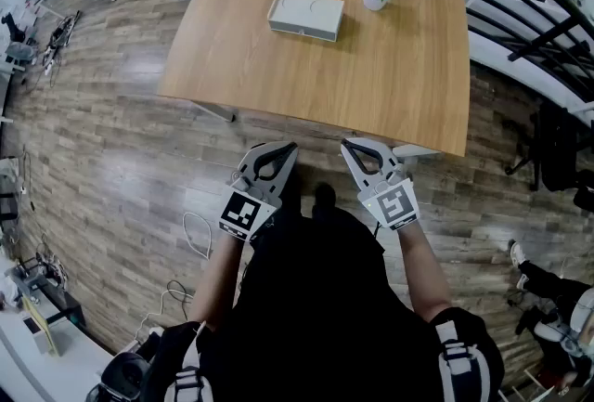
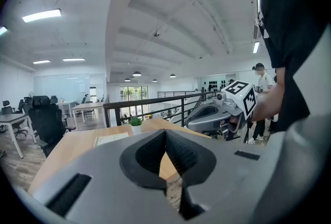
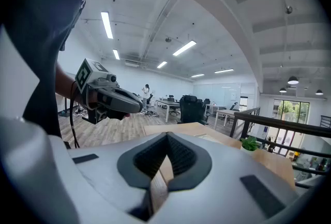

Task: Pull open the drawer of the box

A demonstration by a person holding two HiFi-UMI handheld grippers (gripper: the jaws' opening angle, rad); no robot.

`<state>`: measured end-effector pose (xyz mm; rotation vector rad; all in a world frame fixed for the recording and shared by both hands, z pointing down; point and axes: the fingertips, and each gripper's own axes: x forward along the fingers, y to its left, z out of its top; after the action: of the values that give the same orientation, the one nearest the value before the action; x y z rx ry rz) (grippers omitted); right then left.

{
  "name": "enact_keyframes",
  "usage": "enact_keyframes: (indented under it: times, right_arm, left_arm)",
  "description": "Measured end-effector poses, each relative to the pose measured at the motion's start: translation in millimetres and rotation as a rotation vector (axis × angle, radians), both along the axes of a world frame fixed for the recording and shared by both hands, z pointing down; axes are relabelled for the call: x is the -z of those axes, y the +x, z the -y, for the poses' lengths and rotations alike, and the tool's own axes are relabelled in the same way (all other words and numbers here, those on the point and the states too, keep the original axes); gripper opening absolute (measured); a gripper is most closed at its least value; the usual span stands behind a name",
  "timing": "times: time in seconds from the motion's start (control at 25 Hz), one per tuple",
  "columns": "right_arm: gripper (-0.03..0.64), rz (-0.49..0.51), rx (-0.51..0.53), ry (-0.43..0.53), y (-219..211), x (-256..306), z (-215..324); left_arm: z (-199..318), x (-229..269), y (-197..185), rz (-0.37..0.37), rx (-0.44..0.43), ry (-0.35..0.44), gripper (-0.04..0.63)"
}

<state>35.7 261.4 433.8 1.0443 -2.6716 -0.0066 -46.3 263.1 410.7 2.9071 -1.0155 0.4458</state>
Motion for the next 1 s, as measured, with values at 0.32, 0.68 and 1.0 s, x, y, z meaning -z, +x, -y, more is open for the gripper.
enact_keyframes:
  times: [0.32,0.68,1.0]
  right_arm:
    - [0.025,-0.034,0.013,-0.005,-8,-5,-7]
    - [0.025,-0.115,0.046,-0.013,-17,-25,-7]
    - [0.025,-0.131,0.074,-0.041,-33,-33,4]
  left_arm:
    - [-12,9,-16,-0.004,0.033,0.015,0.023]
    - [-10,10,-23,0.005,0.059,0.009,0.023]
    - [0,6,-41,-0.008,0.102,-0.004,0.023]
